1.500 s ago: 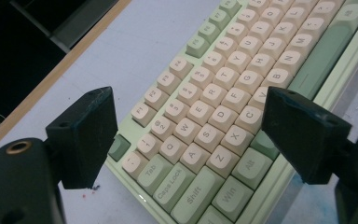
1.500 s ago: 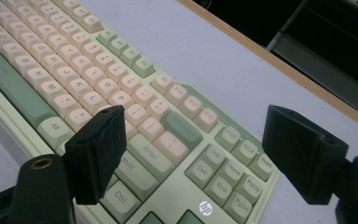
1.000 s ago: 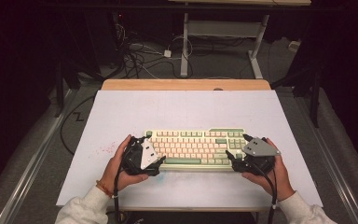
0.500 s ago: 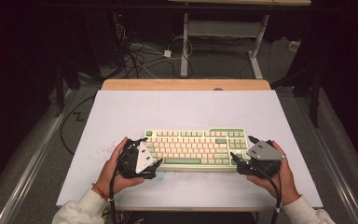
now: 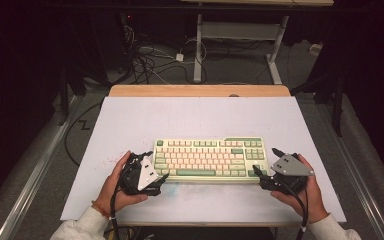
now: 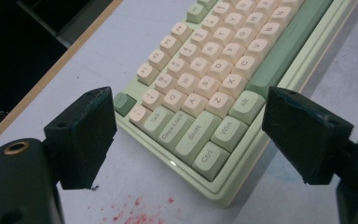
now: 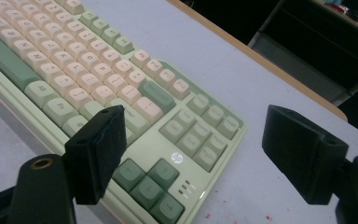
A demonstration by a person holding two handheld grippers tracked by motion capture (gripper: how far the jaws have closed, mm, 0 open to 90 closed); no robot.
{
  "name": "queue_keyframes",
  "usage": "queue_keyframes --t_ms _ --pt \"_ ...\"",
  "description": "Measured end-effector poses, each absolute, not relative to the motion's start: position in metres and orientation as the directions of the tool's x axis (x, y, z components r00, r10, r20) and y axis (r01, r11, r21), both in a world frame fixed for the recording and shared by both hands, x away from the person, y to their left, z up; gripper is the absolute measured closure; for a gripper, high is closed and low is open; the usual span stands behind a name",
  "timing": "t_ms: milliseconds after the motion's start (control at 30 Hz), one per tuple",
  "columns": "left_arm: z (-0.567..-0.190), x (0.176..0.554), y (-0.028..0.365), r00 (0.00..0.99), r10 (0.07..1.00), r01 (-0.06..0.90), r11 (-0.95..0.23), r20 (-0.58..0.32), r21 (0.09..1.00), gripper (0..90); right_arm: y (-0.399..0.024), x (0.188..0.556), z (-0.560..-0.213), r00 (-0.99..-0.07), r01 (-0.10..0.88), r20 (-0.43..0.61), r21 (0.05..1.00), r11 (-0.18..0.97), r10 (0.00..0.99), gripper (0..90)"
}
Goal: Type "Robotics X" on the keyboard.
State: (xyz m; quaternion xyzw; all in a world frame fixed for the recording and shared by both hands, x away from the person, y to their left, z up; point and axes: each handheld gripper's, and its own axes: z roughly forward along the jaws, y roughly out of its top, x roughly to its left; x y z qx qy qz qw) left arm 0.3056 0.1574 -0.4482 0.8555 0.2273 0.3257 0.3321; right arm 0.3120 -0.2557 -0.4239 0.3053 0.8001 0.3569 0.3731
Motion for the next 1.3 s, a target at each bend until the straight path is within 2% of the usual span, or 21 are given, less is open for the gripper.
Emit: queue_keyframes --t_ms 500,1300 --pt "-0.458 0.299 0.172 0.677 0.628 0.214 -0.667 0.384 0.713 16.4 -0.279 0.303 -0.427 -0.513 0.228 -0.379 0.805 0.547 0.771 21.2" --pt "-0.475 0.296 0.207 0.649 0.677 0.302 -0.649 0.348 0.699 16.4 -0.319 0.291 -0.444 -0.447 0.294 -0.363 0.804 0.517 0.818 20.6"
